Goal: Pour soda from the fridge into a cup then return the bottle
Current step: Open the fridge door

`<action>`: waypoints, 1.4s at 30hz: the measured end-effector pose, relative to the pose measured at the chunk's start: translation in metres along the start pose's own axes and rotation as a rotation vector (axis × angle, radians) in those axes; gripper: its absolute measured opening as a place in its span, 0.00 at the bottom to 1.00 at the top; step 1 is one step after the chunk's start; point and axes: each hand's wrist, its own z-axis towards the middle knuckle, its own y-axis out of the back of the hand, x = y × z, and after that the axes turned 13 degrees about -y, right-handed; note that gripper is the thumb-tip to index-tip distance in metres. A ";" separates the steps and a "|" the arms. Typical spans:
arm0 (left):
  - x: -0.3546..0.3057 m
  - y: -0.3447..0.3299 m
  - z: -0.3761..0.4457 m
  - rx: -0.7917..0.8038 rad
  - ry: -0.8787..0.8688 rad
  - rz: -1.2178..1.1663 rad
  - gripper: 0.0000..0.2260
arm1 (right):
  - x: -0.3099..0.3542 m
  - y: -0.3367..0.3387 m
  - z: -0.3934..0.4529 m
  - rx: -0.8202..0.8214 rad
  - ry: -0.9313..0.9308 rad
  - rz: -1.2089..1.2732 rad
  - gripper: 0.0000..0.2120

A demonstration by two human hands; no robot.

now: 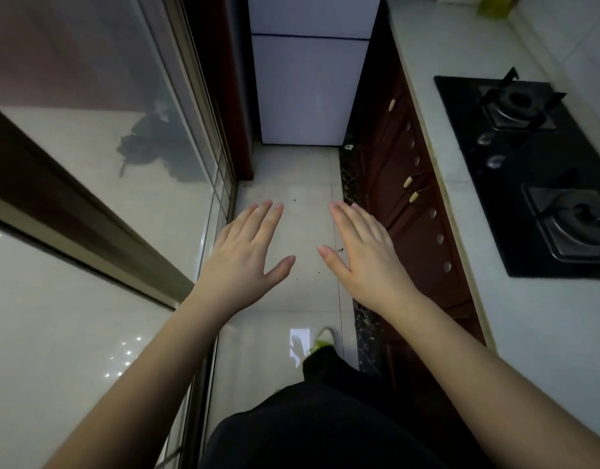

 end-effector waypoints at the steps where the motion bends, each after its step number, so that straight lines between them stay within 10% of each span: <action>1: 0.007 -0.003 0.012 0.007 0.004 0.000 0.37 | -0.003 -0.002 0.012 0.002 0.000 0.002 0.33; 25: 0.139 0.010 0.320 0.053 0.113 0.064 0.37 | -0.077 0.032 0.359 0.032 0.092 0.107 0.33; 42: 0.351 0.060 0.514 -0.026 0.060 0.084 0.37 | 0.021 0.027 0.638 -0.117 0.093 0.006 0.32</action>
